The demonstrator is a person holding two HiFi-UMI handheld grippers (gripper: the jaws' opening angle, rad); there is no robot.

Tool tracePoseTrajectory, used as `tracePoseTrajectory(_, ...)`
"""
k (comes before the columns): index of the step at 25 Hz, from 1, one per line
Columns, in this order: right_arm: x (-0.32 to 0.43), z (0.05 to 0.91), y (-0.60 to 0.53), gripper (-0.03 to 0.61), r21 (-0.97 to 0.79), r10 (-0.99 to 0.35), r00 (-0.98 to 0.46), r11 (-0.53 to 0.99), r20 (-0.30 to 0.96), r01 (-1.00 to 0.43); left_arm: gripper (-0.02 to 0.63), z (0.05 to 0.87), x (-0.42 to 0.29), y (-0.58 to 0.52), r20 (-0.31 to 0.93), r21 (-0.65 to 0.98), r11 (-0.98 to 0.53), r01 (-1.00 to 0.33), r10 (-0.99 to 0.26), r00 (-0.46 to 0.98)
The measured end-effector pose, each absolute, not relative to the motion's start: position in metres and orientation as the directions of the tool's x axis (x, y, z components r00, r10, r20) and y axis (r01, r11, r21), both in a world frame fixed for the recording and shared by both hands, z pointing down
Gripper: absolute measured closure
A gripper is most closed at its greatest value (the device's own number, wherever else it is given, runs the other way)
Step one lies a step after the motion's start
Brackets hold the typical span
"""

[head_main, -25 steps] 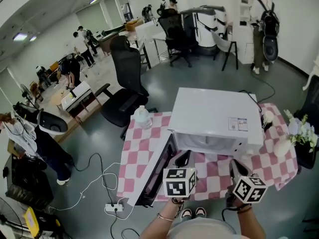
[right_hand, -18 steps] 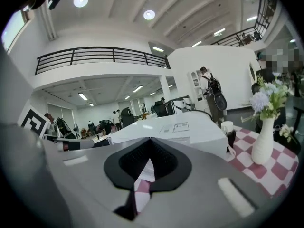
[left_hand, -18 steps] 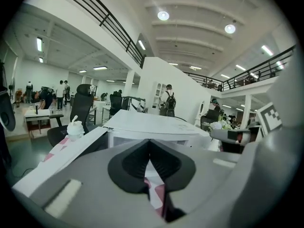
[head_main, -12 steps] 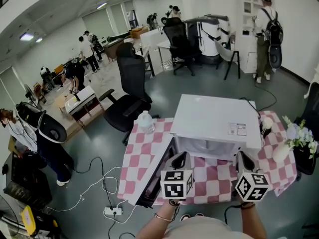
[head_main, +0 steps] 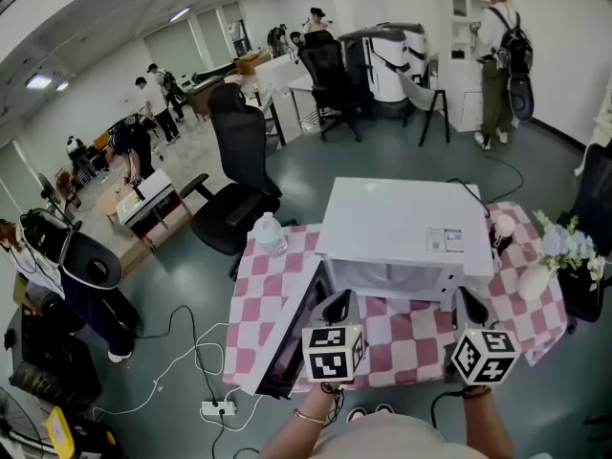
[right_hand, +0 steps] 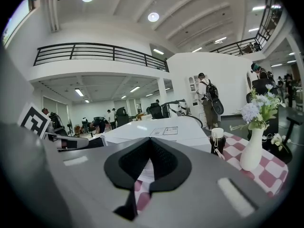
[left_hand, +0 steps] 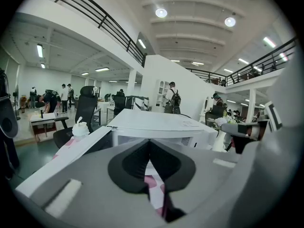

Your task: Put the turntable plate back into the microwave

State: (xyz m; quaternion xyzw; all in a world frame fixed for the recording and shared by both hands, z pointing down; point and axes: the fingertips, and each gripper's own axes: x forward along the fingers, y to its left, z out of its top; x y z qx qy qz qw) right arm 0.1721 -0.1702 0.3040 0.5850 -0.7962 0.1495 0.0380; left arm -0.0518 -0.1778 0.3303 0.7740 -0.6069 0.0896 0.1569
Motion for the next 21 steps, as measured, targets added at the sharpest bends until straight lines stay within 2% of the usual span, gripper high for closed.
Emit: tracePoseTrajectory(21, 0.1674, 0.31, -0.1625, 0.569, -0.172, -0.916, -0.306, 0.268, 0.261, -0.948, 0.617, 0.3384, -0.0466, -0.1773, 0.326, 0.168, -0.216, -0.962, -0.909, 0.261)
